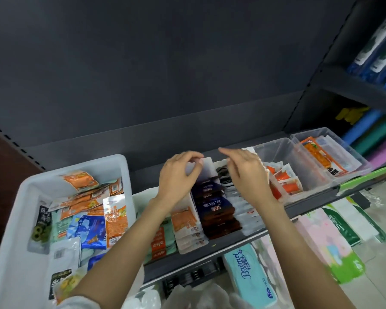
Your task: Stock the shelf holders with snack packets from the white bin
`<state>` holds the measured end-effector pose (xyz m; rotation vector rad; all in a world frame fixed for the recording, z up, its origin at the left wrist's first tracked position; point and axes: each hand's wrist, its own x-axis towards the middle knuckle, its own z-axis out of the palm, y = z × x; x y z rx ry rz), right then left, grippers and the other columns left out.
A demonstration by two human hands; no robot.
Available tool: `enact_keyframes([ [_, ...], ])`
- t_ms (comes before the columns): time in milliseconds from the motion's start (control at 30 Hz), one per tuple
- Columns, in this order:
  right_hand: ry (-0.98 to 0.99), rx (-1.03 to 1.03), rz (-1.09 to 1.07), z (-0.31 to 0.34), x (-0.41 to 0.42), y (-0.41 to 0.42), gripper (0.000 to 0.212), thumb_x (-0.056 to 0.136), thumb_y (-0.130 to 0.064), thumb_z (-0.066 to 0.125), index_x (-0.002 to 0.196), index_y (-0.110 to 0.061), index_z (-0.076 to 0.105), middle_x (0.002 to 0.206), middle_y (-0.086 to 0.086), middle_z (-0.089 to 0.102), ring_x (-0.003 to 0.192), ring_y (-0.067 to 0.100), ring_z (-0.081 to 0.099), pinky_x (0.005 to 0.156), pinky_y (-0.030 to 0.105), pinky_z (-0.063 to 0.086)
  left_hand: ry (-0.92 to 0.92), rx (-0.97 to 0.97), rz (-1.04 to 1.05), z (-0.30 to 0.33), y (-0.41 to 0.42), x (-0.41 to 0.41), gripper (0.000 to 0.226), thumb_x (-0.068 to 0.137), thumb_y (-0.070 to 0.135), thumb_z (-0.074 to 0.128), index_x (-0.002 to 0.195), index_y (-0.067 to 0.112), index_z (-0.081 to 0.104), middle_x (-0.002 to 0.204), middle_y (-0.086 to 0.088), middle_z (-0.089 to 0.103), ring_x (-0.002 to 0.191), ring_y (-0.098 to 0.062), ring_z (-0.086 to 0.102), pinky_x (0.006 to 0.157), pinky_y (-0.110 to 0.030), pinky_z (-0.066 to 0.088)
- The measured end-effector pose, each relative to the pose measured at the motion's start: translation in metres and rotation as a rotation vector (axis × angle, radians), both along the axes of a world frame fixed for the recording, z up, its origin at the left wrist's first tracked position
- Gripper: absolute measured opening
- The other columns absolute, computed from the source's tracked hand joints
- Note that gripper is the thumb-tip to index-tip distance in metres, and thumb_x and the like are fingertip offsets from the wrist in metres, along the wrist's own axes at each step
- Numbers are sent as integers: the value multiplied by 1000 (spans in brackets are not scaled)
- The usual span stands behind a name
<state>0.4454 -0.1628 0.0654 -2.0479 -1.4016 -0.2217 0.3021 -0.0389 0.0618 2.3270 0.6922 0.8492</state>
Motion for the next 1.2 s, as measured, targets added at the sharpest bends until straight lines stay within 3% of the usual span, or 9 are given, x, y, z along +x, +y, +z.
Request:
enact_keyframes([
  [100, 224, 135, 83, 20, -56, 6, 30, 97, -21, 43, 121, -20, 61, 106, -4, 70, 94, 8, 63, 85, 22, 50, -201, 62, 134, 14, 6, -55, 22, 88, 31, 48, 84, 16, 63, 78, 7, 64, 71, -10, 57, 67, -28, 46],
  [233, 394, 4, 377, 29, -131, 37, 27, 95, -28, 44, 113, -22, 64, 93, -10, 71, 85, 0, 64, 75, 16, 50, -147, 185, 268, 11, 21, -137, 19, 88, 26, 50, 79, 14, 61, 70, 5, 58, 64, -10, 49, 60, -24, 39],
  [367, 336, -300, 560, 9, -199, 80, 24, 97, -27, 46, 113, -25, 64, 105, -7, 69, 91, 7, 63, 78, 27, 52, 227, 113, 381, -26, 44, -223, 13, 84, 27, 59, 94, 22, 65, 89, 7, 64, 83, -12, 56, 64, -24, 40],
  [500, 181, -526, 623, -34, -259, 124, 30, 95, -20, 46, 123, -18, 59, 119, 4, 62, 108, 22, 56, 88, 39, 47, 612, -179, 519, -71, 63, -290, 36, 81, 20, 65, 117, 19, 61, 114, -6, 62, 110, -28, 53, 84, -37, 46],
  [667, -116, -852, 551, -95, -300, 158, 60, 93, -27, 54, 146, -21, 27, 152, 9, 23, 138, 34, 21, 109, 48, 25, 870, -277, 413, -93, 68, -301, 68, 83, 37, 62, 140, 14, 34, 139, -11, 42, 133, -29, 32, 106, -36, 33],
  [867, -108, -1030, 512, -120, -303, 158, 87, 86, -49, 60, 151, -26, 6, 159, 5, -3, 144, 36, 0, 115, 53, 14, 1106, -74, 287, -102, 80, -290, 82, 75, 56, 66, 137, 15, 32, 133, -9, 41, 126, -28, 37, 108, -36, 30],
  [1000, -67, -1010, 514, -119, -300, 154, 88, 85, -47, 62, 151, -29, 5, 159, 1, -4, 145, 30, -2, 116, 52, 11, 1105, 49, 227, -93, 100, -295, 58, 82, 47, 65, 128, 20, 43, 125, -5, 51, 118, -23, 47, 99, -32, 36],
  [1100, 15, -988, 508, -115, -297, 154, 85, 85, -44, 62, 151, -28, 10, 159, 0, 1, 145, 26, 1, 116, 49, 11, 952, 29, 107, -77, 114, -300, 25, 88, 36, 59, 109, 21, 60, 113, -1, 62, 102, -18, 58, 89, -30, 42],
  [1200, 180, -899, 477, -110, -294, 150, 75, 86, -39, 61, 149, -24, 21, 156, 2, 18, 142, 24, 17, 115, 43, 20, 709, 91, 97, -66, 117, -306, 18, 92, 30, 57, 103, 24, 70, 108, 4, 69, 97, -17, 62, 84, -31, 48],
])
